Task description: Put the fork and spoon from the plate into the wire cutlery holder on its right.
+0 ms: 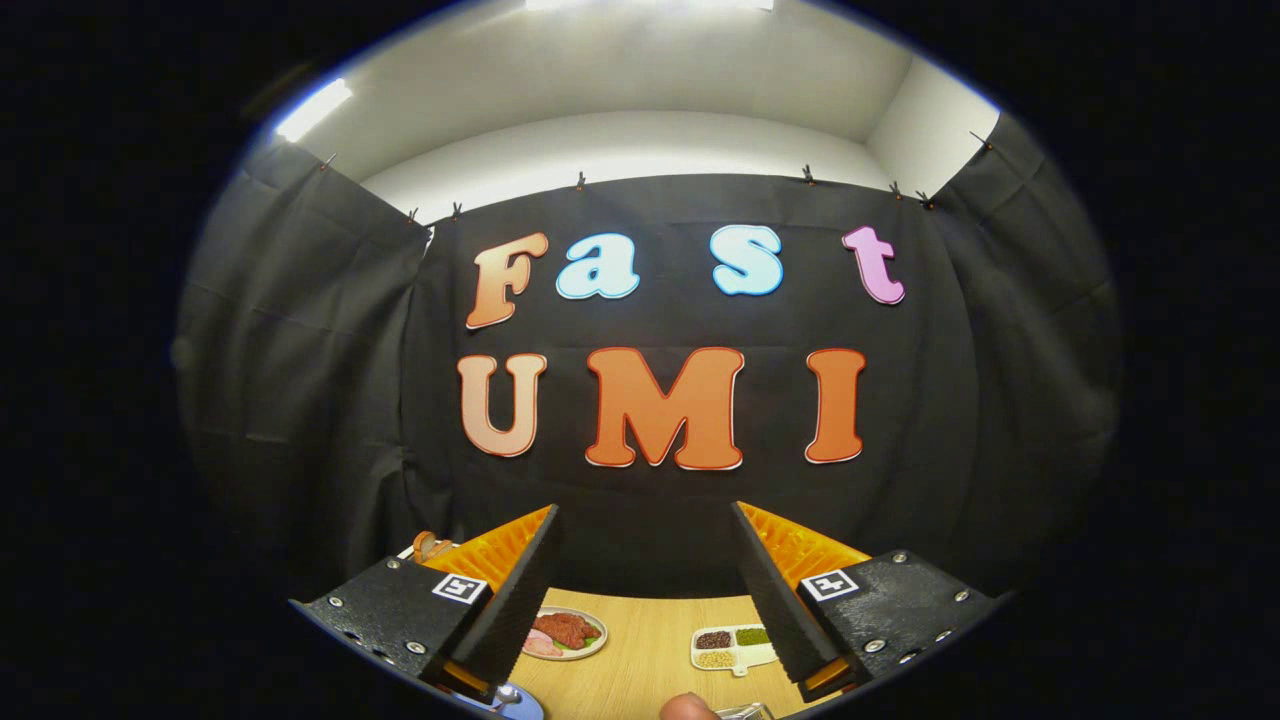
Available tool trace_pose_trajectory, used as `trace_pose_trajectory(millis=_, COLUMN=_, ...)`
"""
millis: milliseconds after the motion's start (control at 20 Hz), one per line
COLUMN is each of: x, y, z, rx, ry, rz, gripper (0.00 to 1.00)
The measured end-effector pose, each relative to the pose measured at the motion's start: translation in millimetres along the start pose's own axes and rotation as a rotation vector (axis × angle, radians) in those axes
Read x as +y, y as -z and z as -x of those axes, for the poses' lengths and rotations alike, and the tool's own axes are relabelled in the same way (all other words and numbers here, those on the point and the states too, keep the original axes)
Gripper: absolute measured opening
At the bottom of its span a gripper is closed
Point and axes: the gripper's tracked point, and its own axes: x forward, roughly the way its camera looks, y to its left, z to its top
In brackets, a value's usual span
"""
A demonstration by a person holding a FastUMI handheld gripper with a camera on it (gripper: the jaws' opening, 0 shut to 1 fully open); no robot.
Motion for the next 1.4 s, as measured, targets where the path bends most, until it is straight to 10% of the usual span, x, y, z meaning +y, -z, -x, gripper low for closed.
trace_pose_trajectory(millis=700, x=148.7, y=184.0, z=26.7, rx=0.637, ry=-0.126, rz=-0.026, gripper=0.98)
trace_pose_trajectory(millis=1400, x=185.6, y=335.7, z=137.9, rx=1.193, ry=-0.158, rz=0.016, gripper=0.81)
